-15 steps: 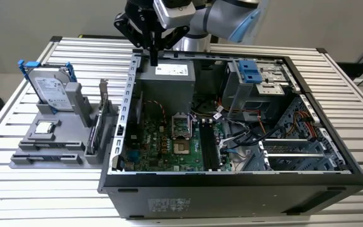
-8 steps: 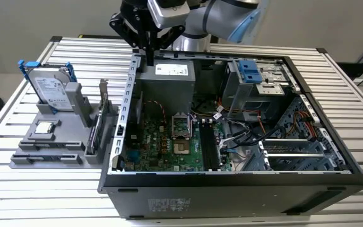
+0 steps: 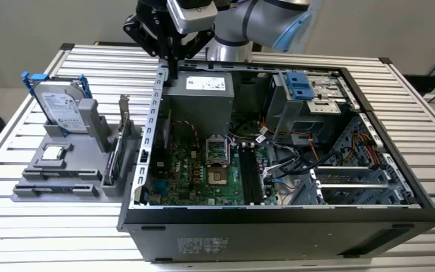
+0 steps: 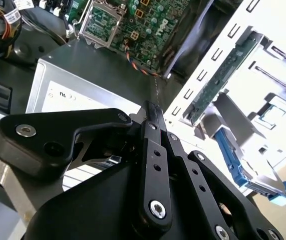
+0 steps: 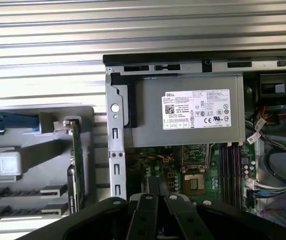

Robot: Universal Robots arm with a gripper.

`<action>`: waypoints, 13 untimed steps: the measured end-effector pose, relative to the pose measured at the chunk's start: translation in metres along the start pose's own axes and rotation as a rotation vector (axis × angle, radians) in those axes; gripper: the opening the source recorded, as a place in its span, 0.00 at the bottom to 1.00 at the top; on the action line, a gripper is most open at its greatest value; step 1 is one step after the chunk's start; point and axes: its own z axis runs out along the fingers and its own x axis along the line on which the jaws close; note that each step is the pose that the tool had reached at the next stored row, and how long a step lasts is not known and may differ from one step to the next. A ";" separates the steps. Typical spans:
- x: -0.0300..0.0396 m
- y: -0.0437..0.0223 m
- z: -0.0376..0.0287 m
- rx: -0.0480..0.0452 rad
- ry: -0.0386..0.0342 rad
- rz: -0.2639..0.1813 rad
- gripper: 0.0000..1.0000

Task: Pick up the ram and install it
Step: 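Reach for the ram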

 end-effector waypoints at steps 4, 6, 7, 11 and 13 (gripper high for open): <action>0.0060 -0.0004 -0.0001 -0.0001 0.0000 -0.001 0.00; 0.0090 -0.0006 -0.0002 0.0000 0.0001 -0.001 0.00; 0.0104 -0.0007 -0.0002 -0.0001 0.0001 -0.002 0.00; 0.0158 -0.0010 -0.0003 -0.0001 0.0001 -0.003 0.00; 0.0183 -0.0012 -0.0004 -0.0001 0.0002 -0.003 0.00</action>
